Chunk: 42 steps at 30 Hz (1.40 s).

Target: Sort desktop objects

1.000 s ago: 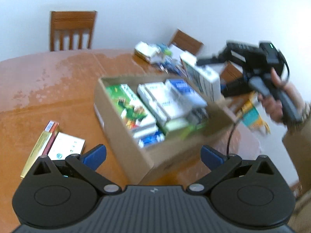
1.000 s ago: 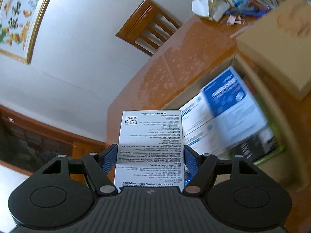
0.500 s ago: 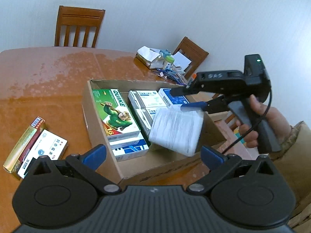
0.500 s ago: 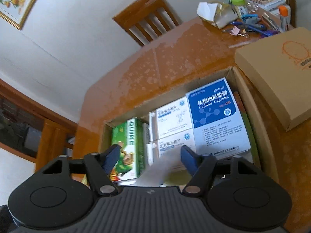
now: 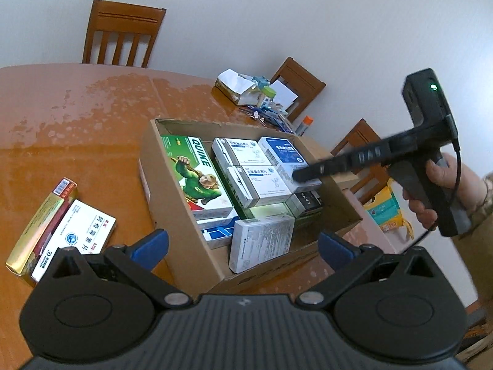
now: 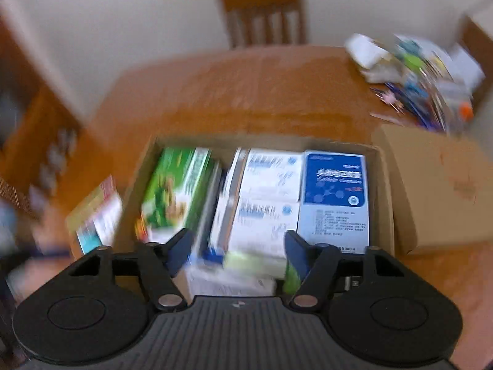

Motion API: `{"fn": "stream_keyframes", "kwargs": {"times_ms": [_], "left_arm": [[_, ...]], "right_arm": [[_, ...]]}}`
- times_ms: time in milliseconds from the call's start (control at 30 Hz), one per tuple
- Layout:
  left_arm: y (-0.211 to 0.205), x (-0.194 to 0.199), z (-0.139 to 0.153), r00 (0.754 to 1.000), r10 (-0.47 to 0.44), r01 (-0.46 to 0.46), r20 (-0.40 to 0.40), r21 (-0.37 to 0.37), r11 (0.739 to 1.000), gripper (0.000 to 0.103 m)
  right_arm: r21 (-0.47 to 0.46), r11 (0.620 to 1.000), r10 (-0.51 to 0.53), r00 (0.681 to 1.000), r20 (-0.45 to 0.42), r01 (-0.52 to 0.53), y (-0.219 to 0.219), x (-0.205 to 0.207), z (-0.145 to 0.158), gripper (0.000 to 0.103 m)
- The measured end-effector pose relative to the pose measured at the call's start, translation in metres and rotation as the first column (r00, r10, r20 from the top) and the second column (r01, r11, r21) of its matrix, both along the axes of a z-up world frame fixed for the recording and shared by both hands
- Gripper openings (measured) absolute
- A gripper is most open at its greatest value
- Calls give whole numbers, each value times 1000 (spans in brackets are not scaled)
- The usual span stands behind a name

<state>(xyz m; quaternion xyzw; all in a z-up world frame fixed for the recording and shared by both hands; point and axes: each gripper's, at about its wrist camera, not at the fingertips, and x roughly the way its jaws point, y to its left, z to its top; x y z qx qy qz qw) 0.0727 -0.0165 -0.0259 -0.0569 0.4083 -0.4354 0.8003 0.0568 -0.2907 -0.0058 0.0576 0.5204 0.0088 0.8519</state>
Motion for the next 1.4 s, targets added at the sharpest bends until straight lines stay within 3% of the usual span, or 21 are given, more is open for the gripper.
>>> {"fn": "stream_keyframes", "kwargs": {"times_ms": [133, 267, 400, 567, 1133, 1400], "left_arm": [[4, 2, -3, 1000, 5, -5, -10, -13, 1000, 103], [11, 4, -7, 1000, 22, -22, -20, -22, 1000, 103], [14, 9, -12, 999, 15, -17, -35, -42, 999, 103], [16, 16, -16, 999, -8, 6, -41, -59, 998, 103], [20, 31, -30, 995, -47, 40, -88, -72, 997, 103], [17, 34, -36, 992, -75, 65, -100, -99, 993, 103]], "right_arm": [[-18, 999, 30, 990, -135, -33, 14, 13, -19, 88], [29, 993, -104, 970, -218, 113, 15, 15, -45, 94], [110, 965, -207, 951, -231, 237, 20, 7, -61, 103], [38, 954, -281, 931, -234, 297, 30, 7, -72, 103], [-44, 936, -349, 903, -251, 349, 34, 1, -95, 103], [-73, 949, -315, 921, -229, 307, 33, -12, -86, 103]]}}
